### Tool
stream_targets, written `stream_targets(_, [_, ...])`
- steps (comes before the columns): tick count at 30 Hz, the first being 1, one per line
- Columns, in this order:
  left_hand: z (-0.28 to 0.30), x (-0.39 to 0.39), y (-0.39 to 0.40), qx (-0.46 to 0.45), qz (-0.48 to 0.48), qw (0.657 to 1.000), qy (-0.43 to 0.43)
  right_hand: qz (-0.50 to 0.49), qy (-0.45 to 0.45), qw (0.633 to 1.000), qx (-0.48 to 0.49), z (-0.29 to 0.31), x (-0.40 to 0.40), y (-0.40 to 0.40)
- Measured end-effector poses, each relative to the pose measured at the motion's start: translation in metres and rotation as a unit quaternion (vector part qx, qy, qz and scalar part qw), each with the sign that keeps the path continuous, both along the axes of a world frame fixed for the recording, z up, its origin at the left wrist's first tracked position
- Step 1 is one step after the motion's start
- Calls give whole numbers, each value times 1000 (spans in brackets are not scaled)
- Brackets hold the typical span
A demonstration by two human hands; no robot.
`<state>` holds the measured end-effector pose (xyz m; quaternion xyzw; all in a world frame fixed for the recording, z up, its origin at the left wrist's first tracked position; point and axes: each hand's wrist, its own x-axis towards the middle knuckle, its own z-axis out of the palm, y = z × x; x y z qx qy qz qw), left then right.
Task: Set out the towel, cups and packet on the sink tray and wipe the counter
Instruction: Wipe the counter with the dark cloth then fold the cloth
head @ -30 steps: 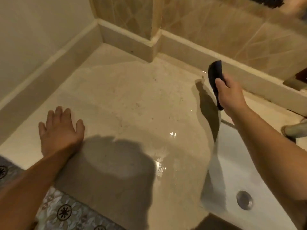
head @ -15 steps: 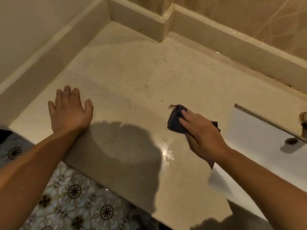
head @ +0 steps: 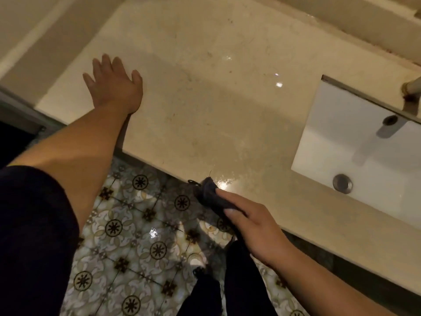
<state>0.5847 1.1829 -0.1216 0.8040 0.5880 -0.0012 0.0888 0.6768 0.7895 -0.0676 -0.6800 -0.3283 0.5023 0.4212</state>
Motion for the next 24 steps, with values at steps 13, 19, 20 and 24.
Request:
stream_targets(13, [0, -1, -3, 0, 7, 1000, -2, -248, 435, 862, 79, 46, 93, 78])
stream_targets(19, [-2, 1, -2, 13, 10, 1000, 4, -325, -165, 927, 86, 37, 268, 191])
stream_targets(20, [-2, 2, -1, 17, 12, 1000, 4, -299, -245, 920, 70, 25, 295, 212])
stream_targets(24, [-1, 3, -1, 24, 19, 999, 10, -66, -501, 863, 14, -33, 362, 274])
